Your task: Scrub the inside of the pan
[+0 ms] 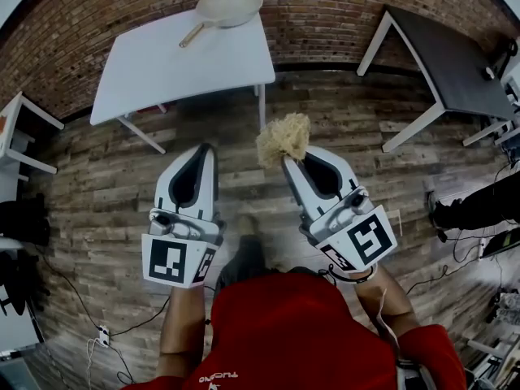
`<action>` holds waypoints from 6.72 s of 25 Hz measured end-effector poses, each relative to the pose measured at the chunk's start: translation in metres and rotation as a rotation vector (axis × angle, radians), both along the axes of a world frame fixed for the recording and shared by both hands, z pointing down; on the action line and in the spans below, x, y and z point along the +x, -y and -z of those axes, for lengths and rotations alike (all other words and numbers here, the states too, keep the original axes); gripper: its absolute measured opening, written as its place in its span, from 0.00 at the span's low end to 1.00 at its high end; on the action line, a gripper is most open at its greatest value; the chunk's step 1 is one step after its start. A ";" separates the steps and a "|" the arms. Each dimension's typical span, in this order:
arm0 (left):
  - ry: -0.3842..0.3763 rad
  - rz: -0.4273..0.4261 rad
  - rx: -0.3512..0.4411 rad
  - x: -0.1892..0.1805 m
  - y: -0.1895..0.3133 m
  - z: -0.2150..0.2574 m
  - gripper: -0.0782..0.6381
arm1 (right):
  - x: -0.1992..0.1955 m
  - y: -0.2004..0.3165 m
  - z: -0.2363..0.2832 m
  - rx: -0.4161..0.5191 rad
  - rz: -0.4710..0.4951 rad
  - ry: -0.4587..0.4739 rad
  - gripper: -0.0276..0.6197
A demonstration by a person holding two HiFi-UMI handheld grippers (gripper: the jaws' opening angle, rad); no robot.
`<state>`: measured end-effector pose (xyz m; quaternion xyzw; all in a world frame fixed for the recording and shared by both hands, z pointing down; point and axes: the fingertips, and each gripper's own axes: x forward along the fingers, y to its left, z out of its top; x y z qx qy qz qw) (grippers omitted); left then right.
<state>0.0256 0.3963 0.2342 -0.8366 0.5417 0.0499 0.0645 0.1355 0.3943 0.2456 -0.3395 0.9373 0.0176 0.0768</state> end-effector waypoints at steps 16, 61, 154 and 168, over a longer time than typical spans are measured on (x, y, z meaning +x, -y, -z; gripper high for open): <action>-0.009 -0.072 -0.012 -0.093 0.168 -0.002 0.13 | -0.083 0.155 -0.001 -0.034 -0.083 -0.033 0.12; 0.001 0.057 -0.080 -0.093 0.541 -0.031 0.13 | -0.096 0.534 -0.031 -0.095 0.028 -0.022 0.12; 0.119 0.091 -0.245 -0.258 0.861 -0.177 0.13 | -0.276 0.869 -0.323 -1.113 -0.049 -0.791 0.12; 0.118 0.060 -0.232 -0.247 0.855 -0.176 0.13 | -0.204 0.867 -0.307 -1.215 -0.168 -0.725 0.12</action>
